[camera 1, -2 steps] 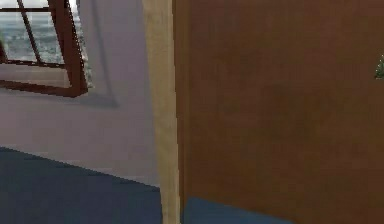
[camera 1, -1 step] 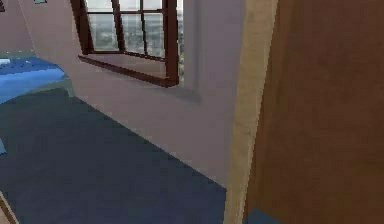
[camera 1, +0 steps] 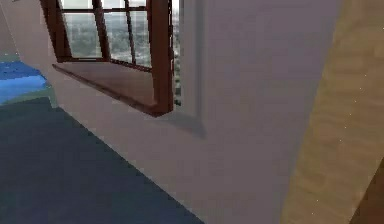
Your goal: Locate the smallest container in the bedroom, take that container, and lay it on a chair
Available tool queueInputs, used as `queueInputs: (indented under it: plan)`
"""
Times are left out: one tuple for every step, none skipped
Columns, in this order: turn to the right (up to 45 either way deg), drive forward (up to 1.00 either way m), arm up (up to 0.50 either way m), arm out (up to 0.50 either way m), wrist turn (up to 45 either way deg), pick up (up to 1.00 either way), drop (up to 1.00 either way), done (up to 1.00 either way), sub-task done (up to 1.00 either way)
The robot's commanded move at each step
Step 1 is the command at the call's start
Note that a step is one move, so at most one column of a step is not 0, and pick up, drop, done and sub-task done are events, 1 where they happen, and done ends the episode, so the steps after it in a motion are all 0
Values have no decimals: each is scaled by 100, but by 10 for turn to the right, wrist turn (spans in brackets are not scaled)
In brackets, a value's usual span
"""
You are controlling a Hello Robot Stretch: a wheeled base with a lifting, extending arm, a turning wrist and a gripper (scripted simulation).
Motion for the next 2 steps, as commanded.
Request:
queueInputs:
  plan:
    - [-420, 0, 0, 0, 0, 0, 0, 0, 0]
    - [0, 45, 0, 0, 0, 0, 0, 0, 0]
